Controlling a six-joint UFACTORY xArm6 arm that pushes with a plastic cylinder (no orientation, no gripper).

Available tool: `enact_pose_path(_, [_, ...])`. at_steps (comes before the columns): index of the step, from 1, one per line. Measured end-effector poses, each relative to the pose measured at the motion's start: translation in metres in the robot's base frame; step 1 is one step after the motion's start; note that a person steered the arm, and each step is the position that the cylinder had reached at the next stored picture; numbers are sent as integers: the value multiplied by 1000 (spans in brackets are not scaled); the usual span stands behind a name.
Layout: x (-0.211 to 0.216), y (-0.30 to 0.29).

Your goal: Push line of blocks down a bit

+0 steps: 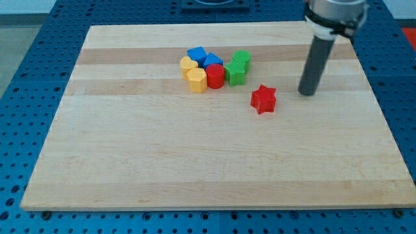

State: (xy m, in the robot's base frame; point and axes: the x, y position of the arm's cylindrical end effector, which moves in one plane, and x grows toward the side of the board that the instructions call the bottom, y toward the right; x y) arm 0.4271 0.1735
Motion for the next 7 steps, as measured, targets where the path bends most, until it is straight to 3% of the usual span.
enact_pose_path(1, [42,-12])
enact_pose_path(3, [56,-89])
enact_pose_path(4, [48,-107])
enact_pose_path(7, [-9,-69])
